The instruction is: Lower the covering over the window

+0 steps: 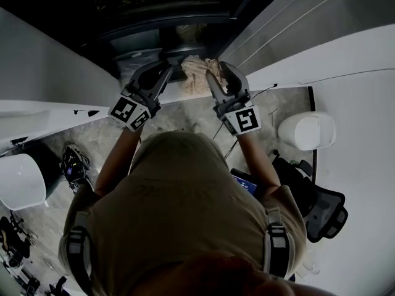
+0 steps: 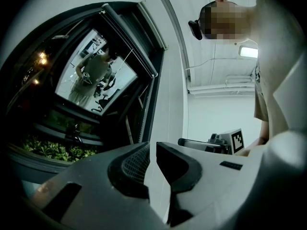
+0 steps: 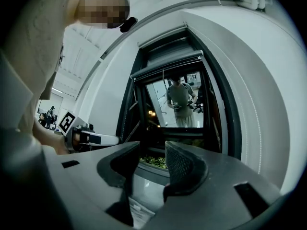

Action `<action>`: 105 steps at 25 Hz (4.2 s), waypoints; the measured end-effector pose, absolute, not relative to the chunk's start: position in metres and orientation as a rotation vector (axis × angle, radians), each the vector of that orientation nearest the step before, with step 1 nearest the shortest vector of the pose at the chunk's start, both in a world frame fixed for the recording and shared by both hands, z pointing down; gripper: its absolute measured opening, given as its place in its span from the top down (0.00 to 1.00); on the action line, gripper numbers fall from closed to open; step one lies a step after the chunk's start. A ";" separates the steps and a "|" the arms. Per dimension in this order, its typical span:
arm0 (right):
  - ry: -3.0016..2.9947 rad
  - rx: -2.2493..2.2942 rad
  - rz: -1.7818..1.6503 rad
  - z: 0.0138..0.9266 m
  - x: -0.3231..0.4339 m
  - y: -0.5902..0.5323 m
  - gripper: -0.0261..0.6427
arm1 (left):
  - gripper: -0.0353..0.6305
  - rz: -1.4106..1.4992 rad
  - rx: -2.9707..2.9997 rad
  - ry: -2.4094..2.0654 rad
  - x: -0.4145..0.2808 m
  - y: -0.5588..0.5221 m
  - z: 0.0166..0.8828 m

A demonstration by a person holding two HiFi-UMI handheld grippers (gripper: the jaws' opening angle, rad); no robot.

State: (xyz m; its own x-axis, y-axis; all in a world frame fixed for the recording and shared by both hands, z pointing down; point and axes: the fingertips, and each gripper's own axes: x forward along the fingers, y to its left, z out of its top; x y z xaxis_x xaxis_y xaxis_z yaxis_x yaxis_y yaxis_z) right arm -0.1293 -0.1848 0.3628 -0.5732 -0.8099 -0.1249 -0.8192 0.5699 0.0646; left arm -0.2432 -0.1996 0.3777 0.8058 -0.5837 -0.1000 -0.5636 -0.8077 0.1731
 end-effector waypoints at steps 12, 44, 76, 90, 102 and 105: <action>2.713 -1.392 0.184 0.363 -0.119 -0.183 0.72 | 0.89 -0.184 2.843 -0.932 -0.233 -0.195 0.385; 2.692 -1.414 0.113 0.382 -0.065 -0.189 0.72 | 0.89 -0.085 2.846 -0.965 -0.186 -0.198 0.396; 2.675 -1.502 0.024 0.422 0.008 -0.161 0.72 | 0.89 -0.002 2.736 -1.127 -0.143 -0.170 0.446; 2.759 -1.449 -0.168 0.481 0.060 -0.102 0.72 | 0.89 -0.014 2.606 -1.082 -0.079 -0.092 0.503; 2.739 -1.516 -0.026 0.446 0.047 -0.037 0.72 | 0.89 -0.073 2.674 -1.066 -0.103 -0.022 0.469; 2.731 -1.524 0.002 0.439 0.027 -0.012 0.72 | 0.89 -0.078 2.683 -1.076 -0.127 0.005 0.463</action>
State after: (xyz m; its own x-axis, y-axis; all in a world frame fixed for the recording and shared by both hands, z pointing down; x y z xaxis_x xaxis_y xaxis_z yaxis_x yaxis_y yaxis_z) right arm 0.0273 -0.0117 0.4392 -0.5249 -0.8511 -0.0134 -0.8511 0.5250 -0.0059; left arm -0.1267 0.0054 0.4631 0.7258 -0.6865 0.0424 -0.6732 -0.6963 0.2490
